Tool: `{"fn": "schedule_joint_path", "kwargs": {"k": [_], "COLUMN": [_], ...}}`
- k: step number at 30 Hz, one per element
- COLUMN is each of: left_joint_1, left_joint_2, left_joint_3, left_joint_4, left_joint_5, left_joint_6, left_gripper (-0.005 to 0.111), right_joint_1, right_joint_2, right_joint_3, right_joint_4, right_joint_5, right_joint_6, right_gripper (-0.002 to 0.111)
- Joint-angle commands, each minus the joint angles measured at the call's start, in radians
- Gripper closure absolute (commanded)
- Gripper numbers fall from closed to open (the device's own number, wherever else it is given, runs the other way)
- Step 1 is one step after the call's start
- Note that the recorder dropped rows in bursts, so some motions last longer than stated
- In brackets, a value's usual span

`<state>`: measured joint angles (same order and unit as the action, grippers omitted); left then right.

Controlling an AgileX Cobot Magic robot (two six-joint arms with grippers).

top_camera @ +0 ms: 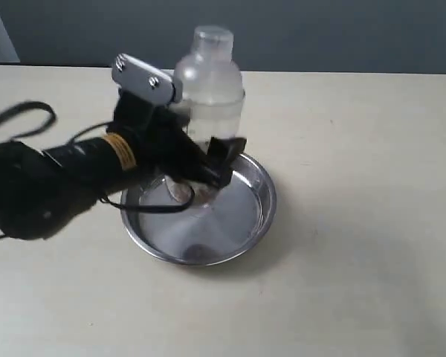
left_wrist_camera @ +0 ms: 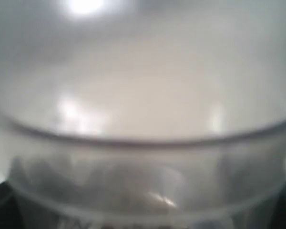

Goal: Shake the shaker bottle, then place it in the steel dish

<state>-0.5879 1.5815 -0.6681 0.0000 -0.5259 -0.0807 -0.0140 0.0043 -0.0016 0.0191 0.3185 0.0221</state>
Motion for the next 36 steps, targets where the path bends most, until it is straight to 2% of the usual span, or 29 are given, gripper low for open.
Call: {"fn": "schedule_joint_path", "kwargs": {"k": [1, 4, 6, 7, 9, 11, 12, 14, 16, 19, 22, 24, 26, 29, 32, 33, 34, 36], "left_joint_1": [0.006, 0.009, 0.009, 0.009, 0.009, 0.009, 0.009, 0.009, 0.009, 0.009, 0.009, 0.009, 0.009, 0.009, 0.009, 0.009, 0.009, 0.009], "left_joint_2": [-0.217, -0.073, 0.082, 0.105, 0.042, -0.068, -0.119, -0.145, -0.060, 0.103, 0.004, -0.119, -0.201, -0.110, 0.113, 0.136, 0.099, -0.001], "left_joint_3": [-0.083, 0.004, 0.066, 0.081, 0.074, 0.020, -0.018, -0.058, -0.037, 0.036, 0.009, -0.052, -0.101, -0.046, 0.063, 0.078, 0.091, 0.072], "left_joint_4": [-0.009, -0.080, -0.111, -0.100, 0.000, 0.052, 0.050, 0.039, 0.037, 0.000, 0.076, 0.104, 0.078, 0.008, -0.077, -0.071, 0.011, 0.073], "left_joint_5": [-0.112, -0.086, -0.183, -0.243, -0.401, -0.440, -0.384, -0.188, -0.089, -0.204, -0.342, -0.303, -0.166, -0.049, -0.155, -0.205, -0.327, -0.401], "left_joint_6": [0.039, 0.030, -0.007, -0.031, -0.067, -0.071, -0.052, -0.040, -0.047, -0.102, -0.102, -0.076, -0.040, -0.046, -0.088, -0.110, -0.161, -0.176], "left_gripper": [0.106, 0.106, 0.106, 0.106, 0.106, 0.106, 0.106, 0.106, 0.106, 0.106, 0.106, 0.106, 0.106, 0.106, 0.106, 0.106, 0.106, 0.106], "right_joint_1": [0.004, 0.004, 0.004, 0.004, 0.004, 0.004, 0.004, 0.004, 0.004, 0.004, 0.004, 0.004, 0.004, 0.004, 0.004, 0.004, 0.004, 0.004], "right_joint_2": [-0.004, -0.004, -0.004, -0.004, -0.004, -0.004, -0.004, -0.004, -0.004, -0.004, -0.004, -0.004, -0.004, -0.004, -0.004, -0.004, -0.004, -0.004], "right_joint_3": [0.002, 0.002, 0.002, 0.002, 0.002, 0.002, 0.002, 0.002, 0.002, 0.002, 0.002, 0.002, 0.002, 0.002, 0.002, 0.002, 0.002, 0.002], "right_joint_4": [-0.002, -0.002, -0.002, -0.002, -0.002, -0.002, -0.002, -0.002, -0.002, -0.002, -0.002, -0.002, -0.002, -0.002, -0.002, -0.002, -0.002, 0.002], "right_joint_5": [-0.012, -0.012, -0.012, -0.012, -0.012, -0.014, -0.014, -0.014, -0.014, -0.014, -0.014, -0.014, -0.014, -0.014, -0.014, -0.014, -0.014, -0.014], "right_joint_6": [-0.002, -0.002, -0.002, -0.002, -0.002, -0.002, -0.002, -0.002, -0.002, -0.002, -0.002, -0.002, -0.002, -0.002, -0.002, -0.002, -0.002, -0.002], "right_gripper": [0.109, 0.109, 0.109, 0.109, 0.109, 0.109, 0.109, 0.109, 0.109, 0.109, 0.109, 0.109, 0.109, 0.109, 0.109, 0.109, 0.109, 0.109]}}
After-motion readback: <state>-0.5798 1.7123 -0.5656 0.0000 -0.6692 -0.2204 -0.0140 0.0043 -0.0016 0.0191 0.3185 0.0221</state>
